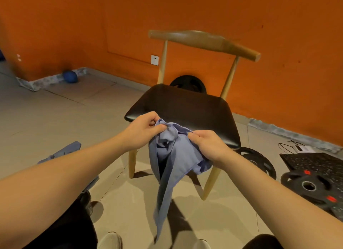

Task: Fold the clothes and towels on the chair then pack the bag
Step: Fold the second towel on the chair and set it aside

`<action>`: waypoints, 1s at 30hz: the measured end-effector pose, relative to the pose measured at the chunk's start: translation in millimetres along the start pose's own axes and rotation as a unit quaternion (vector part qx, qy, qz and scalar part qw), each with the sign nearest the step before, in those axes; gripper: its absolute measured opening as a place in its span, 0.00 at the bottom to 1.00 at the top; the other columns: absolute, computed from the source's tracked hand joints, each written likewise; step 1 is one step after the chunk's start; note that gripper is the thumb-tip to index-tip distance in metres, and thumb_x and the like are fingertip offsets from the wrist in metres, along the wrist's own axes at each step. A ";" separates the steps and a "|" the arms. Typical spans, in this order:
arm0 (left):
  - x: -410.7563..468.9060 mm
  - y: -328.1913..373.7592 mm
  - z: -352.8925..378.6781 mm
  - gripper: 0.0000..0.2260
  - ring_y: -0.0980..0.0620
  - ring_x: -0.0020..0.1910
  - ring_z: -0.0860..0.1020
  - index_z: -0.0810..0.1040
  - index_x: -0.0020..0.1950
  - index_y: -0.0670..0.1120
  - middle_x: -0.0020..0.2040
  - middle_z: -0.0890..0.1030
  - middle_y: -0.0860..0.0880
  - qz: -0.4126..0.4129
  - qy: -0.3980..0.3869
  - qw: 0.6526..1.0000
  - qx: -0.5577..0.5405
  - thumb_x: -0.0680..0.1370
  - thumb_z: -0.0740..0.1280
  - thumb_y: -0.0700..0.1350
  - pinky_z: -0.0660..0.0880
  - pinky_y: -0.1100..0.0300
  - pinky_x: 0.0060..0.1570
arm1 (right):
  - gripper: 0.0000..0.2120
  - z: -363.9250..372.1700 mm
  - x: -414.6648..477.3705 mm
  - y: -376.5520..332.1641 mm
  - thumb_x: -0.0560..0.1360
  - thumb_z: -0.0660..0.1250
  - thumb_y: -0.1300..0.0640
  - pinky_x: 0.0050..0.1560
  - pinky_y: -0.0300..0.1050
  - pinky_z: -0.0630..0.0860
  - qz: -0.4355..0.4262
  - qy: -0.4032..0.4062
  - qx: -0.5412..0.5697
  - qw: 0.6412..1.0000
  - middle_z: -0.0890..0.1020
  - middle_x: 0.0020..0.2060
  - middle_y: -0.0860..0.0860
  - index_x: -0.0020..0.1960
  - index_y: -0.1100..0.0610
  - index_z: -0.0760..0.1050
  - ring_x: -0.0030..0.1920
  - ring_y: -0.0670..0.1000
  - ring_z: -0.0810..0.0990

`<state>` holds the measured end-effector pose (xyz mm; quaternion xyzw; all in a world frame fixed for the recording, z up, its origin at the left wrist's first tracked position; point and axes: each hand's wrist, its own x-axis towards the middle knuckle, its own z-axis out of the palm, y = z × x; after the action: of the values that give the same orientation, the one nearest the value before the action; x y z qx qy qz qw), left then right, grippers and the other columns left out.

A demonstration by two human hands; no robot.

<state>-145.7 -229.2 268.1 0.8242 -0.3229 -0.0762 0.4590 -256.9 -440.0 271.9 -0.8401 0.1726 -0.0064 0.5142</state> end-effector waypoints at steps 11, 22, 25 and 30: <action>20.2 -5.3 -10.3 0.17 0.50 0.40 0.70 0.72 0.50 0.38 0.42 0.73 0.44 -0.058 0.150 0.974 -0.157 0.83 0.64 0.53 0.68 0.53 0.42 | 0.10 -65.6 -21.5 28.1 0.78 0.72 0.47 0.40 0.40 0.78 -0.020 0.029 -0.169 0.985 0.83 0.38 0.49 0.43 0.53 0.83 0.42 0.51 0.81; 27.6 -1.2 -17.1 0.07 0.50 0.44 0.75 0.76 0.50 0.42 0.46 0.78 0.45 -0.071 0.139 0.979 -0.135 0.82 0.61 0.44 0.70 0.54 0.44 | 0.08 -62.0 -14.7 41.1 0.85 0.61 0.54 0.48 0.48 0.85 0.024 0.067 -0.036 0.997 0.83 0.49 0.59 0.54 0.56 0.77 0.49 0.56 0.84; 28.0 -1.2 -19.3 0.10 0.52 0.42 0.75 0.78 0.47 0.40 0.43 0.79 0.46 -0.068 0.131 0.981 -0.125 0.82 0.60 0.41 0.71 0.59 0.40 | 0.10 -59.9 -14.0 30.0 0.85 0.61 0.52 0.38 0.41 0.80 -0.002 0.128 -0.024 0.991 0.83 0.45 0.56 0.54 0.55 0.78 0.41 0.53 0.80; 38.3 -1.4 -28.7 0.08 0.46 0.44 0.74 0.75 0.45 0.42 0.40 0.76 0.47 -0.115 0.143 0.955 -0.231 0.82 0.61 0.42 0.74 0.58 0.43 | 0.14 -68.8 -13.9 15.0 0.84 0.64 0.53 0.35 0.44 0.73 -0.001 0.113 0.086 0.990 0.81 0.37 0.56 0.48 0.62 0.81 0.37 0.53 0.74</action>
<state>-103.1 -231.4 289.8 0.7292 -0.1302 -0.0824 0.6667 -287.1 -501.3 293.7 -0.7869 0.2274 -0.1170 0.5616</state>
